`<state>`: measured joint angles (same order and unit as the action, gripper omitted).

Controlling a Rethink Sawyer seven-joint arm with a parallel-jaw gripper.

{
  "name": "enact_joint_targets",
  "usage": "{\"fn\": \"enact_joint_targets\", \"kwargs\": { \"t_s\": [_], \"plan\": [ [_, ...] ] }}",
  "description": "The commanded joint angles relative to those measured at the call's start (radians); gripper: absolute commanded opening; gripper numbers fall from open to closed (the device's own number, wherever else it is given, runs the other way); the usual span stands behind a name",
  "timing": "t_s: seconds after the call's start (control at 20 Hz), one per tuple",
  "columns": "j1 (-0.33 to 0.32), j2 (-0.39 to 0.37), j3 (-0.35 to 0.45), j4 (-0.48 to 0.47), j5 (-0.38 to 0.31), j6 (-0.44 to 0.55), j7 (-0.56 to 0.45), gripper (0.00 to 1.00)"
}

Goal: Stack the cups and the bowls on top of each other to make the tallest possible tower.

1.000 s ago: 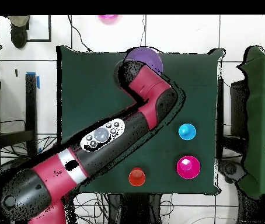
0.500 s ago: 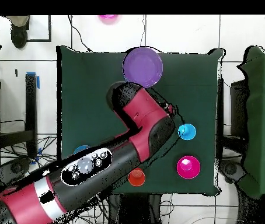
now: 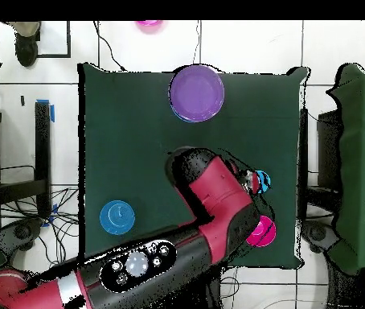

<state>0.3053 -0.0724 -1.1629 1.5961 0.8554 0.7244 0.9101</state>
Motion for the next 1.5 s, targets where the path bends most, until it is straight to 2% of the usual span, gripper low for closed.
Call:
{"fn": "enact_joint_targets", "kwargs": {
  "t_s": [0.05,0.55,0.7,0.85,0.95,1.15,1.35,1.5],
  "plan": [
    [-0.055,-0.044,0.332,0.108,-0.106,-0.147,0.098,1.00],
    [-0.078,-0.052,0.441,0.150,-0.179,-0.277,0.161,1.00],
    [-0.089,-0.096,0.488,0.179,-0.194,-0.320,0.147,1.00],
    [-0.105,-0.124,0.535,0.205,-0.183,-0.376,0.184,1.00],
    [-0.115,-0.130,0.546,0.199,-0.211,-0.405,0.166,1.00],
    [-0.155,-0.143,0.606,0.192,-0.315,-0.508,0.075,1.00],
    [-0.215,-0.170,0.686,0.206,-0.398,-0.617,0.087,1.00],
    [-0.272,-0.189,0.759,0.195,-0.503,-0.719,0.089,1.00]
  ]
}}
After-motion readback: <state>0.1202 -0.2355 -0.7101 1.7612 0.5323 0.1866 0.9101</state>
